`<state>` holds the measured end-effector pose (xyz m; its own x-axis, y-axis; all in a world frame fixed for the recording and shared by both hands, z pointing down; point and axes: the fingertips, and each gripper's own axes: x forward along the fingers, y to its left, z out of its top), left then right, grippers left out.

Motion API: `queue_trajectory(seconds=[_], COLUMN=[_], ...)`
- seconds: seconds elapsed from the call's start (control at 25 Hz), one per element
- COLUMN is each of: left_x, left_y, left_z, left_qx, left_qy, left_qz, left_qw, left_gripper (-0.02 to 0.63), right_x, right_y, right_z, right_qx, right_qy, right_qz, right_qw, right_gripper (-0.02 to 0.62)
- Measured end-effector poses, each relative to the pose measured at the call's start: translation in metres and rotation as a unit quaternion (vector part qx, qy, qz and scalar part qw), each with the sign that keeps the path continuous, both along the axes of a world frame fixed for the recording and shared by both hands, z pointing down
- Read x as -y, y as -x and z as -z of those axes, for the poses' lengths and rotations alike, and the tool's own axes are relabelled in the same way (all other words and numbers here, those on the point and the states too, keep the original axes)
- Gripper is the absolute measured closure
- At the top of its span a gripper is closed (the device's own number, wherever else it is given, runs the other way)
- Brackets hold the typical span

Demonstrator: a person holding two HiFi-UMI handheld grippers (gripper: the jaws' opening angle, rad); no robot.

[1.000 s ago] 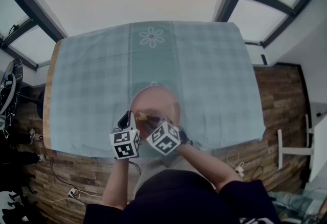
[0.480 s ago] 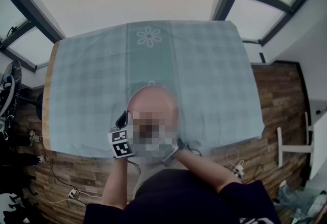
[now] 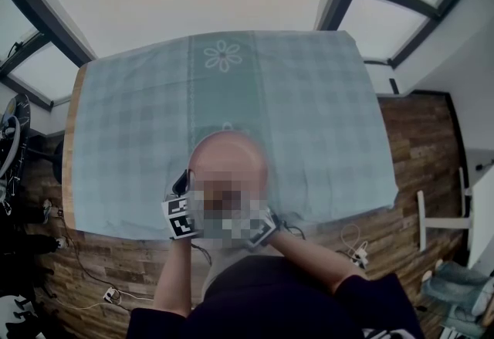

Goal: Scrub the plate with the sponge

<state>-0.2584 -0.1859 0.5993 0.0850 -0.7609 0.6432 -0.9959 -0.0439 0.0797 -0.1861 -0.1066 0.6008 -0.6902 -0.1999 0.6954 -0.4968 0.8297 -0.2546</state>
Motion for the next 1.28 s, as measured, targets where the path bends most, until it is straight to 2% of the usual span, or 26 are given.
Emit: queue_trajectory(seconds=[0.16, 0.36, 0.56, 0.72, 1.0, 1.16, 1.28], left_x=[0.0, 0.002, 0.004, 0.004, 0.008, 0.011, 0.012], left_y=[0.0, -0.003, -0.007, -0.01, -0.014, -0.015, -0.016], left_z=[0.0, 0.005, 0.011, 0.016, 0.021, 0.025, 0.023], left_qx=[-0.004, -0.007, -0.003, 0.005, 0.023, 0.034, 0.03], left_qy=[-0.001, -0.01, -0.02, -0.025, -0.038, -0.05, -0.043], left_qz=[0.0, -0.006, -0.013, -0.021, -0.032, -0.035, -0.031], left_qw=[1.0, 0.9999, 0.9997, 0.9994, 0.9985, 0.9976, 0.9982], left_gripper=[0.583, 0.583, 0.583, 0.583, 0.583, 0.583, 0.583], right_x=[0.016, 0.051, 0.095, 0.122, 0.141, 0.137, 0.127], right_y=[-0.017, -0.042, -0.068, -0.084, -0.093, -0.09, -0.089], right_z=[0.003, 0.0, -0.006, -0.012, -0.025, -0.03, -0.037], right_qx=[-0.006, -0.037, -0.076, -0.1, -0.136, -0.146, -0.146], right_qy=[-0.015, -0.05, -0.088, -0.102, -0.12, -0.122, -0.113], right_qz=[-0.022, -0.043, -0.07, -0.088, -0.086, -0.075, -0.069], right_qw=[1.0, 0.997, 0.991, 0.986, 0.98, 0.979, 0.98], right_gripper=[0.541, 0.541, 0.541, 0.542, 0.542, 0.542, 0.542])
